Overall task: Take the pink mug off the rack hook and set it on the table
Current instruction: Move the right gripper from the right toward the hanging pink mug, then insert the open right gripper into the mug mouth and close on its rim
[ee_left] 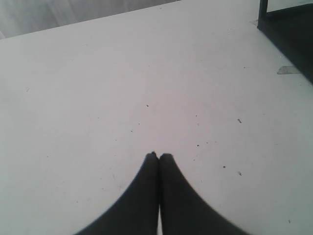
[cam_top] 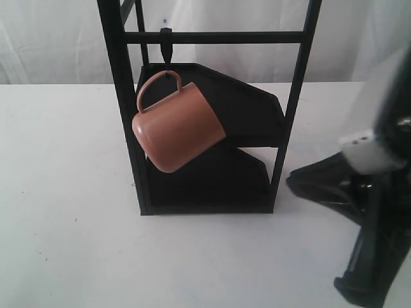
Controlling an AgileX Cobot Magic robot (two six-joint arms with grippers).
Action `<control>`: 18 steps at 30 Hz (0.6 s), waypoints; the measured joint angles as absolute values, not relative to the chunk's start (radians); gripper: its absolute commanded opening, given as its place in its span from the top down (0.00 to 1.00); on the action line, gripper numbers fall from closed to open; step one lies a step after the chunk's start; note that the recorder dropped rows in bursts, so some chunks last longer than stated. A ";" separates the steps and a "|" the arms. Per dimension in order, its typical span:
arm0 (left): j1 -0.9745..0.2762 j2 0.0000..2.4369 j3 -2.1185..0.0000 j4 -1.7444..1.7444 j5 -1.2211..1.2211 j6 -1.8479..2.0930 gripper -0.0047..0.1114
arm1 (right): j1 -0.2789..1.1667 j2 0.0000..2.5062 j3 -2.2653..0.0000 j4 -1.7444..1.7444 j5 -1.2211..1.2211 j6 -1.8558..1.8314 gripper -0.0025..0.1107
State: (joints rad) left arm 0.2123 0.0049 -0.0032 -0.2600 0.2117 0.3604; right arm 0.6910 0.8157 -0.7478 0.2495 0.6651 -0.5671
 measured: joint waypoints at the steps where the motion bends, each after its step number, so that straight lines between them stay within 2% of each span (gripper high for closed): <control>1: 0.212 0.005 -0.003 -0.260 0.212 0.360 0.96 | 0.691 0.854 -0.776 0.287 0.702 -0.611 0.98; 10: 0.212 0.005 -0.003 -0.260 0.212 0.360 0.96 | 0.675 1.084 -0.925 0.523 0.811 -0.886 0.98; 18: 0.212 0.005 -0.003 -0.260 0.212 0.360 0.96 | 0.484 1.119 -0.957 0.766 0.877 -1.145 0.98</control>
